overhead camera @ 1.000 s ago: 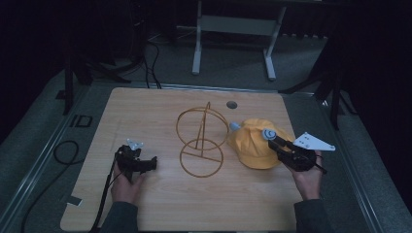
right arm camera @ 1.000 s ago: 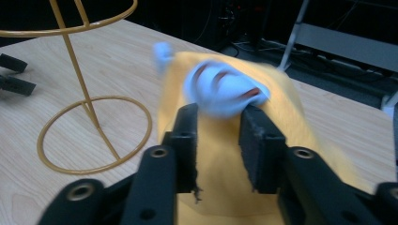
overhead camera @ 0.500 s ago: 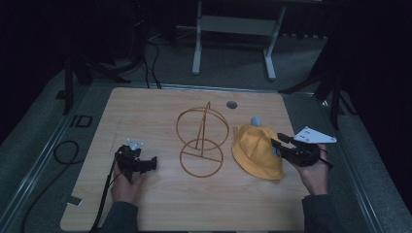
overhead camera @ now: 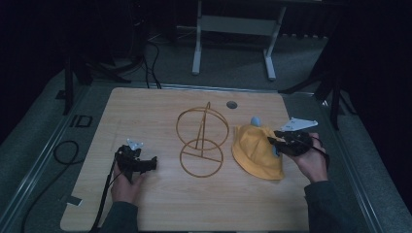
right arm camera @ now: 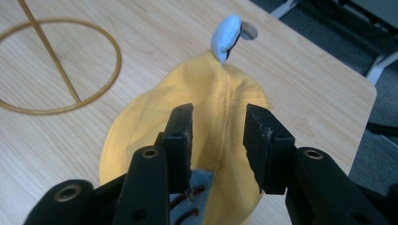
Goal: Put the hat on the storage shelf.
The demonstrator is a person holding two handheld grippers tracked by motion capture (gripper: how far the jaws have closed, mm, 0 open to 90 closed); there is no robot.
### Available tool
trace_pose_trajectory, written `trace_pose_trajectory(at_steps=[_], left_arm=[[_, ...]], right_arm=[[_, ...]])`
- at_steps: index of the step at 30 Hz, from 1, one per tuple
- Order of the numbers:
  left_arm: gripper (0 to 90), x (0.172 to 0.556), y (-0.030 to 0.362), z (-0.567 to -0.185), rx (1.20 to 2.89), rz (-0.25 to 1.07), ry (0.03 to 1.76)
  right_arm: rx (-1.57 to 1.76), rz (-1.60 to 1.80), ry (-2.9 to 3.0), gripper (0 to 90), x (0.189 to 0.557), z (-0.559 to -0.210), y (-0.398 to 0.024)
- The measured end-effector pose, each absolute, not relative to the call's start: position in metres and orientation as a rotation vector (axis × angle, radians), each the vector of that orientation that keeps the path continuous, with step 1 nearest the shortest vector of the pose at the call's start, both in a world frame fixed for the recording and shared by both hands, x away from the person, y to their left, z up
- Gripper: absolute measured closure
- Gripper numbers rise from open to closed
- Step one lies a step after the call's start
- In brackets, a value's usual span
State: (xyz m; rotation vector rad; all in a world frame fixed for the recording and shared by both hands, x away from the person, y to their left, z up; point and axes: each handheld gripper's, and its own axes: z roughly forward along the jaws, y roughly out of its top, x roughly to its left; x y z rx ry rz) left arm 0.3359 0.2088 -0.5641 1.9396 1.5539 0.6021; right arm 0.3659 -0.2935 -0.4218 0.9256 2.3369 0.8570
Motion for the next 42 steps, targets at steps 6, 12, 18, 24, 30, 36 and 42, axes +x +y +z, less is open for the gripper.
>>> trace_pose_trajectory(at_steps=[6,12,18,24,30,36,42], left_arm=[[0.4,0.336,0.209,-0.564,1.936,0.602,1.556],[0.4,0.336,0.209,-0.564,1.941,0.604,1.553],[0.3,0.336,0.209,-0.564,1.936,0.603,1.555],[0.4,0.336,0.209,-0.564,1.94,0.602,1.554],[0.4,0.336,0.209,-0.564,1.94,0.601,1.554],[0.4,0.336,0.209,-0.564,1.94,0.602,1.554],[0.3,0.336,0.209,-0.564,1.942,0.603,1.553]], right_arm=[[0.924,0.764,2.424,61.2,0.378,-0.42,-0.286],[0.958,0.64,2.526,61.9,0.398,-0.418,-0.277],[1.01,0.541,2.604,57.8,0.414,-0.414,-0.266],[1.037,0.413,2.688,63.1,0.431,-0.416,-0.257],[0.953,0.28,2.74,82.6,0.435,-0.415,-0.249],[0.854,0.233,2.769,84.1,0.435,-0.409,-0.246],[0.785,0.209,2.773,84.3,0.433,-0.398,-0.243]])
